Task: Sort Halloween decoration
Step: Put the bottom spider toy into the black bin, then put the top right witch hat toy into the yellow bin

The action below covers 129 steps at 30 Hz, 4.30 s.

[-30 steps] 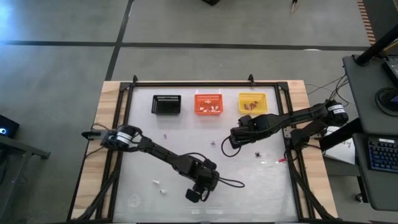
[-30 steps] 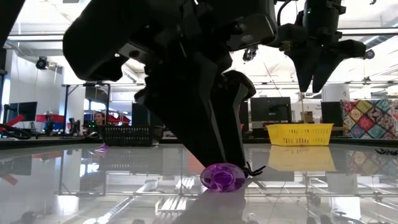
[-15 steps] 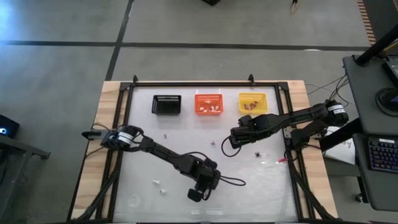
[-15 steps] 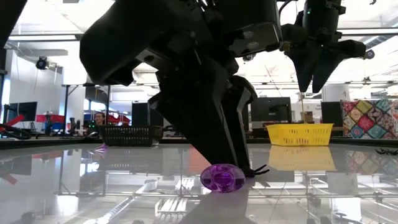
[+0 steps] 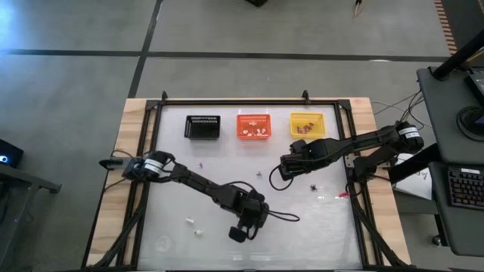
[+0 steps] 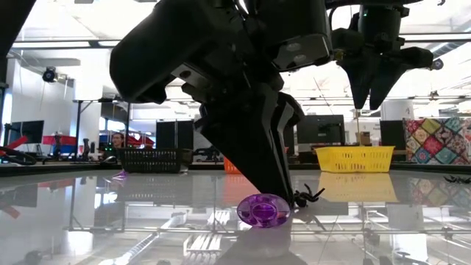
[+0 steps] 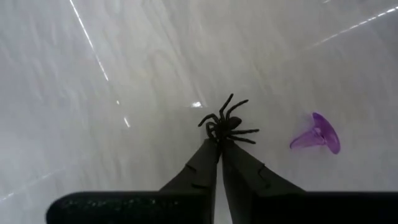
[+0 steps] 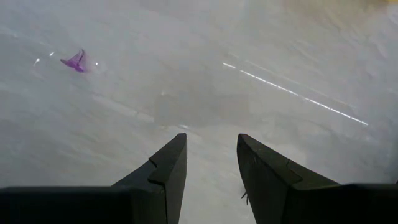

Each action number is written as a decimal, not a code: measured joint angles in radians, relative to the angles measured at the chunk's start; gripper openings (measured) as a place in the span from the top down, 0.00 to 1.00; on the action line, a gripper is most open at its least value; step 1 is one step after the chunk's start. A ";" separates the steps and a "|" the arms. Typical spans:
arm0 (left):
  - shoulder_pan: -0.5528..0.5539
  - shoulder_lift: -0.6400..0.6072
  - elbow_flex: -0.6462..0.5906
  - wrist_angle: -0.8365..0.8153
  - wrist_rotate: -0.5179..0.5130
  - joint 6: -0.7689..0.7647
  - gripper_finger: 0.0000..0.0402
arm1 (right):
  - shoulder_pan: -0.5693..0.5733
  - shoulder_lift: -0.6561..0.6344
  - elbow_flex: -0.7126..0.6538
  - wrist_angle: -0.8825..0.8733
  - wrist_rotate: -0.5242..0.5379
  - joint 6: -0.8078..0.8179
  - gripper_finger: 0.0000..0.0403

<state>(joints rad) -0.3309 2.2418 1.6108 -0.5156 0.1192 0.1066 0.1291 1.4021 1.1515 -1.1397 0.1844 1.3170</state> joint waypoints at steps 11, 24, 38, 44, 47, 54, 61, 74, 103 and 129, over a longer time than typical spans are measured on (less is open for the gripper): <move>0.048 -0.075 -0.007 -0.186 0.001 0.042 1.00 | 0.000 0.000 0.000 -0.009 0.000 -0.005 0.67; 0.147 -0.148 -0.017 -0.442 -0.045 0.131 1.00 | 0.000 0.000 0.000 -0.120 0.066 0.018 0.67; 0.414 -0.295 -0.017 -0.617 -0.101 0.278 1.00 | 0.004 0.000 -0.017 -0.168 0.089 0.026 0.67; 0.593 -0.372 -0.017 -0.639 -0.103 0.301 1.00 | 0.004 0.000 -0.064 -0.164 0.064 0.044 0.67; 0.682 -0.398 -0.017 -0.664 -0.103 0.313 1.00 | 0.004 0.000 -0.087 -0.161 0.049 0.045 0.67; 0.872 -0.421 -0.017 -0.683 -0.102 0.356 1.00 | 0.002 0.000 -0.103 -0.112 0.044 -0.005 0.67; 1.003 -0.405 -0.017 -0.703 -0.027 0.374 1.00 | 0.002 0.000 -0.099 -0.063 0.044 -0.117 0.67; 1.037 -0.352 -0.112 -0.696 0.029 0.436 1.00 | -0.015 0.000 -0.099 -0.052 0.051 -0.183 0.67; 1.067 -0.490 -0.129 -0.759 0.103 0.377 0.79 | -0.016 0.066 -0.109 0.563 -0.104 -0.798 0.67; 1.068 -0.795 -0.144 -0.736 0.100 0.336 0.79 | -0.106 0.331 -0.109 0.832 -0.084 -1.043 0.67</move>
<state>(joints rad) 0.7368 1.4465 1.4667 -1.2520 0.2195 0.4431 0.0236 1.7335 1.0421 -0.3074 0.1004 0.2741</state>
